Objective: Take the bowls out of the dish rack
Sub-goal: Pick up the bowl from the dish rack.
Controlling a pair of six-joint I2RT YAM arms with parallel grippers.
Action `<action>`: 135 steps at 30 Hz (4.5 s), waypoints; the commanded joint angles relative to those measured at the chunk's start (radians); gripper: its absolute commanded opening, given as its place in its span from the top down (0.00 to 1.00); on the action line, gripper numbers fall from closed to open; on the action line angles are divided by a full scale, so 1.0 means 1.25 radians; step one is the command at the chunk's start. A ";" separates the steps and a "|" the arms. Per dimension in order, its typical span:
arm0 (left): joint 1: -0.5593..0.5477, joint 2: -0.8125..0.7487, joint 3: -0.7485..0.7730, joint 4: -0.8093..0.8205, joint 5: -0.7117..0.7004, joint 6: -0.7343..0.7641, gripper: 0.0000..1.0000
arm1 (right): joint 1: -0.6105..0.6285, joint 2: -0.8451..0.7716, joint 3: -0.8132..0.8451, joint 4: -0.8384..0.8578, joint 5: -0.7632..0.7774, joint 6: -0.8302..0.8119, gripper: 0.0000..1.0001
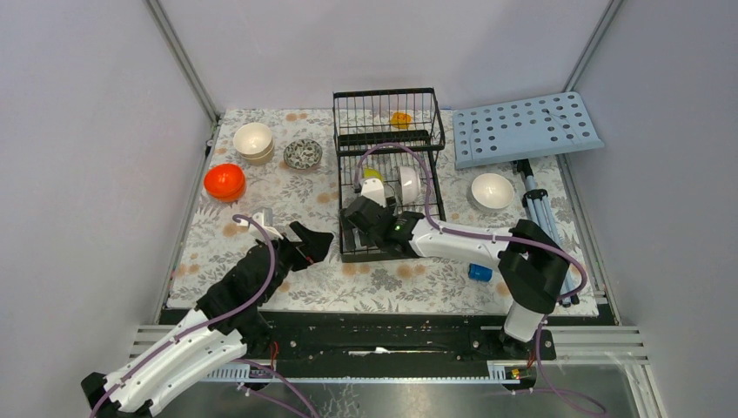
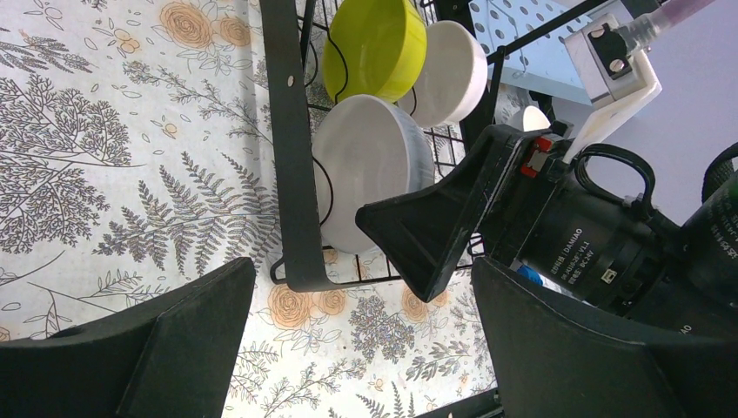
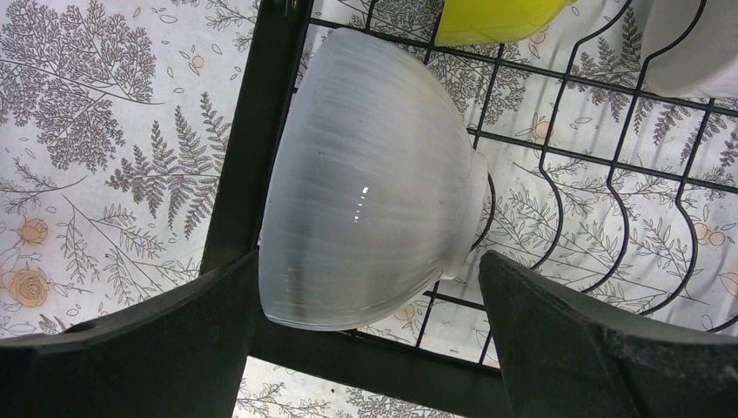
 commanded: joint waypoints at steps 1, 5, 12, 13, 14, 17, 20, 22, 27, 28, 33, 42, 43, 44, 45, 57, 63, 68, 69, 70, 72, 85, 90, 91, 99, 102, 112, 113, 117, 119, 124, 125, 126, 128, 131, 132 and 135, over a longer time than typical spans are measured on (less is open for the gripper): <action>0.002 -0.009 -0.007 0.014 -0.007 -0.004 0.01 | -0.004 0.004 0.027 0.029 0.027 0.015 0.00; 0.002 -0.005 -0.009 0.017 -0.003 -0.004 0.01 | -0.007 0.008 0.025 0.039 0.019 0.011 0.02; 0.002 -0.005 -0.010 0.017 -0.004 -0.004 0.01 | -0.013 0.020 0.028 0.052 -0.001 0.008 0.11; 0.002 -0.005 -0.010 0.017 -0.003 -0.005 0.01 | -0.014 0.020 0.027 0.054 -0.003 0.007 0.12; 0.002 -0.005 -0.010 0.017 -0.003 -0.005 0.01 | -0.014 0.022 0.026 0.055 -0.004 0.008 0.13; 0.003 -0.004 -0.010 0.018 -0.003 -0.004 0.01 | -0.017 0.023 0.025 0.056 -0.006 0.009 0.15; 0.002 -0.002 -0.010 0.018 -0.003 -0.004 0.01 | -0.018 0.021 0.023 0.057 -0.007 0.010 0.19; 0.002 -0.001 -0.012 0.020 -0.002 -0.005 0.01 | -0.018 0.021 0.021 0.058 -0.008 0.010 0.22; 0.002 -0.001 -0.017 0.023 0.000 -0.008 0.01 | -0.018 0.017 0.018 0.063 -0.015 0.010 0.32; 0.002 -0.001 -0.017 0.022 0.001 -0.008 0.01 | -0.018 0.017 0.018 0.063 -0.015 0.010 0.35; 0.003 0.002 -0.017 0.021 -0.001 -0.010 0.01 | -0.017 0.011 0.020 0.061 -0.019 0.015 0.43; 0.002 0.008 -0.017 0.020 -0.003 -0.015 0.01 | -0.018 -0.004 0.035 0.043 -0.025 0.029 0.68; 0.002 0.007 -0.018 0.019 -0.002 -0.015 0.01 | -0.018 -0.005 0.035 0.043 -0.027 0.030 0.71; 0.002 0.007 -0.019 0.020 -0.002 -0.016 0.01 | -0.017 -0.006 0.035 0.043 -0.028 0.030 0.74; 0.002 0.007 -0.019 0.020 -0.002 -0.017 0.01 | -0.017 -0.008 0.035 0.043 -0.029 0.030 0.78; 0.002 0.008 -0.019 0.020 -0.005 -0.016 0.01 | -0.015 -0.037 0.050 0.020 -0.010 0.025 1.00; 0.002 0.011 -0.013 0.020 -0.008 -0.014 0.01 | -0.008 -0.040 0.075 -0.013 0.016 0.001 1.00; 0.003 0.012 -0.013 0.019 -0.009 -0.014 0.01 | -0.002 -0.031 0.097 -0.042 0.037 -0.014 1.00; 0.002 0.012 -0.014 0.019 -0.008 -0.015 0.01 | -0.002 -0.030 0.099 -0.045 0.039 -0.015 1.00; 0.002 0.012 -0.014 0.018 -0.008 -0.015 0.01 | -0.001 -0.028 0.102 -0.048 0.040 -0.018 1.00; 0.002 0.013 -0.014 0.018 -0.008 -0.015 0.01 | -0.001 -0.024 0.106 -0.054 0.039 -0.020 1.00; 0.002 0.011 -0.015 0.016 -0.010 -0.015 0.01 | 0.012 -0.035 0.127 -0.077 0.057 -0.026 1.00; 0.002 0.011 -0.013 0.016 -0.010 -0.015 0.01 | 0.014 -0.036 0.132 -0.090 0.064 -0.030 1.00; 0.002 0.011 -0.013 0.016 -0.009 -0.015 0.01 | 0.013 -0.036 0.133 -0.093 0.066 -0.030 1.00; 0.002 0.016 -0.009 0.018 -0.011 -0.011 0.01 | 0.019 -0.037 0.144 -0.120 0.089 -0.038 1.00; 0.002 0.020 -0.009 0.020 -0.011 -0.010 0.01 | 0.019 -0.039 0.145 -0.126 0.094 -0.041 1.00; 0.002 0.030 -0.004 0.026 -0.011 -0.008 0.01 | 0.019 -0.067 0.144 -0.131 0.111 -0.047 1.00; 0.002 0.032 -0.002 0.026 -0.011 -0.007 0.01 | 0.019 -0.071 0.145 -0.131 0.113 -0.049 1.00; 0.002 0.033 0.003 0.029 -0.012 -0.006 0.01 | 0.019 -0.092 0.143 -0.131 0.115 -0.049 1.00; 0.001 0.035 0.007 0.031 -0.012 -0.003 0.01 | 0.018 -0.107 0.137 -0.128 0.109 -0.041 1.00; 0.002 0.041 0.030 0.030 -0.015 0.008 0.01 | 0.006 -0.174 0.100 -0.098 0.084 -0.018 1.00; 0.002 0.042 0.036 0.031 -0.016 0.010 0.01 | 0.000 -0.199 0.089 -0.089 0.070 -0.011 1.00; 0.002 0.044 0.041 0.031 -0.016 0.013 0.01 | -0.009 -0.219 0.078 -0.082 0.052 -0.002 1.00; 0.002 0.047 0.054 0.030 -0.020 0.019 0.01 | -0.029 -0.262 0.049 -0.062 0.009 0.018 1.00; 0.002 0.052 0.076 0.031 -0.024 0.029 0.01 | -0.076 -0.330 -0.005 -0.023 -0.076 0.052 1.00; 0.003 0.054 0.083 0.036 -0.024 0.032 0.01 | -0.090 -0.354 -0.029 -0.003 -0.110 0.063 1.00; 0.002 0.060 0.101 0.055 -0.012 0.036 0.01 | -0.122 -0.425 -0.100 0.063 -0.201 0.080 1.00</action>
